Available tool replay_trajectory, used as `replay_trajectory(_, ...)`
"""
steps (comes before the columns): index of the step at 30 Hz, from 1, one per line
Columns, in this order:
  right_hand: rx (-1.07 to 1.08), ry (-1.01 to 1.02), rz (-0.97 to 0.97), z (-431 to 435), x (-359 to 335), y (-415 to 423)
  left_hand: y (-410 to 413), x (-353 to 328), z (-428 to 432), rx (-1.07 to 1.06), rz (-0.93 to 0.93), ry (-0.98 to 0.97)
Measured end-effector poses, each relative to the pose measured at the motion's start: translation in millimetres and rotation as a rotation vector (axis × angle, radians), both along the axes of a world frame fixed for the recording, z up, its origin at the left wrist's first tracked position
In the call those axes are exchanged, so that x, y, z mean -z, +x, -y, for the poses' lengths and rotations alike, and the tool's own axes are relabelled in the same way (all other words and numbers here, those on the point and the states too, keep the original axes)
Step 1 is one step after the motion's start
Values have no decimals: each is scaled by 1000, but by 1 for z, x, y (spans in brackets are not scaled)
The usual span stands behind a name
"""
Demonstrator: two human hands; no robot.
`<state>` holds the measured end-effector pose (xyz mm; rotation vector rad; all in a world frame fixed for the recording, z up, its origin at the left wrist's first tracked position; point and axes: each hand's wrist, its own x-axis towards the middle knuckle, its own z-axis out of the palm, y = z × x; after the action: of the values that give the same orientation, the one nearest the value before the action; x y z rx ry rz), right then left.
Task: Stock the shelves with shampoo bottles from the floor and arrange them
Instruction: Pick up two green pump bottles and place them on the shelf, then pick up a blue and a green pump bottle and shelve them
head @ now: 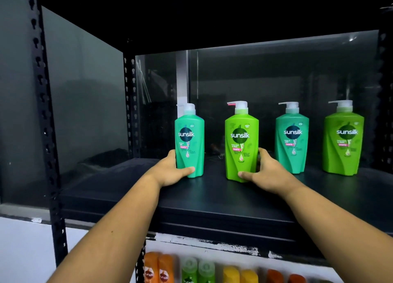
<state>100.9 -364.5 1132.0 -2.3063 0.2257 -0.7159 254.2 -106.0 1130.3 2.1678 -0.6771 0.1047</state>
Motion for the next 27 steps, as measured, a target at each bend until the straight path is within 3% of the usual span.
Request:
replay_trajectory(7, 112, -245, -230, -25, -3, -38, -54, -7, -2, -106, 9, 516)
replay_trajectory(11, 18, -451, -289, -49, -1, -78, -103, -8, -12, -32, 100, 656)
replay_trajectory(16, -82, -618, -364, -73, 12, -119, -166, 3, -28, 71, 229, 581)
replay_trajectory(21, -179, -676, -274, -92, 26, -153, -218, 22, -49, 107, 411, 448)
replay_trajectory(25, -229, -552, -137, -111, 51, -192, -250, 53, -66, 121, 393, 311)
replay_trajectory(27, -265, -476, -119, -119, 77, -210, -261, 81, -74, 139, 275, 275)
